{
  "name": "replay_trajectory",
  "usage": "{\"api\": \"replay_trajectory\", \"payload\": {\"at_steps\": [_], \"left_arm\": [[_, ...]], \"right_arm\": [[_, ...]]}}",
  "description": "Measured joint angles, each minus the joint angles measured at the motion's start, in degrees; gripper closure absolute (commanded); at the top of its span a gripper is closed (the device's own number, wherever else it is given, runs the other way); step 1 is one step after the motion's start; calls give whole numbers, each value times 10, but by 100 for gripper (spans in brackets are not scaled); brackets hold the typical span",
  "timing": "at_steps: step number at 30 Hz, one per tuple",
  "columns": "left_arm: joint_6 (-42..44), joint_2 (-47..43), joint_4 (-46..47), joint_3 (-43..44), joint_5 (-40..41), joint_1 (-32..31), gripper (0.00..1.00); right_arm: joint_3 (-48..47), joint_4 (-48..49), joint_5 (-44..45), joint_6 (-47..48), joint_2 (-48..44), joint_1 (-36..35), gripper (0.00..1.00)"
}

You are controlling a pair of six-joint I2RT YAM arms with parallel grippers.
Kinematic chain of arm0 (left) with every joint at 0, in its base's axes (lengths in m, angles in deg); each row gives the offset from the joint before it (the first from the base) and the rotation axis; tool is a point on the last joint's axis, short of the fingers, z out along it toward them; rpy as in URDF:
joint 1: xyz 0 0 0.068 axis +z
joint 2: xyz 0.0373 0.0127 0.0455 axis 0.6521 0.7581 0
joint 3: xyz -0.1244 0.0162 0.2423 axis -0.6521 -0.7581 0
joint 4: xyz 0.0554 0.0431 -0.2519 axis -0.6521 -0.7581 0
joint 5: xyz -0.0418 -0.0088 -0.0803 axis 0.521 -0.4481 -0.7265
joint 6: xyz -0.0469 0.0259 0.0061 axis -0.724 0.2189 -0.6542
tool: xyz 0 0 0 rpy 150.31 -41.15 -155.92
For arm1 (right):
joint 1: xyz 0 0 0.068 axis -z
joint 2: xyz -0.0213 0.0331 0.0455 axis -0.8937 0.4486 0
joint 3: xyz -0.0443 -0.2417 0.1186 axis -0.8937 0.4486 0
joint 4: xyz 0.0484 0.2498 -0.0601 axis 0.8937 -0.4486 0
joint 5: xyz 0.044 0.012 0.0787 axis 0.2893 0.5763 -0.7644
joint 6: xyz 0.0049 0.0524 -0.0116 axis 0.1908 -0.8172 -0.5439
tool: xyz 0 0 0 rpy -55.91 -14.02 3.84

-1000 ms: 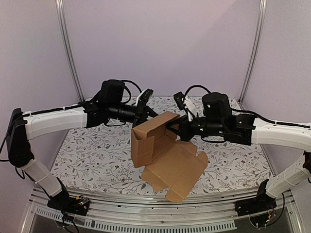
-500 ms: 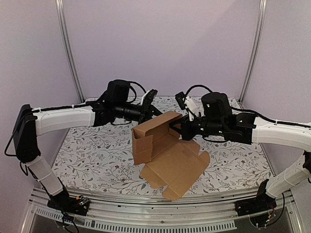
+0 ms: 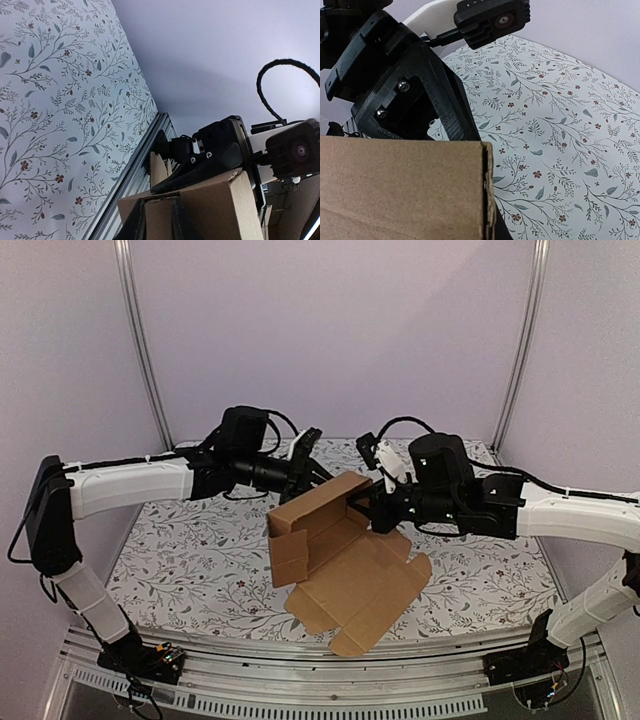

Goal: Fold the paper box

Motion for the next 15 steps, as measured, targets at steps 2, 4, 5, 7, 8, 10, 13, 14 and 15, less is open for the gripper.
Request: {"api": "replay_trajectory", "payload": {"at_steps": [2,4,5,7,8,10,13,14,15], "left_arm": [[11,-7,-27,0,1,3,74],[25,-15,-54,0,3,10,70],[31,-20,-70,0,6,13,69],[46,-29,-98,0,13,21,66],[52,-33,-113,0,18,27,66],[67,-44,-146,0,32,41,64],[87,-60,-192,0,60,60,64],[94,-66,-210,0,73,67,63],[101,-73,-225,0,84,72,63]], "right_arm": [[0,0,5,3,2,-3,100],[0,1,13,5,2,-5,100],[0,1,18,7,2,-5,100],[0,0,28,7,2,-5,100],[0,-1,35,8,2,-5,100],[0,-3,50,8,2,-5,100],[0,-12,75,9,2,-5,100],[0,-17,85,9,2,-5,100],[0,-21,97,9,2,-5,100]]}}
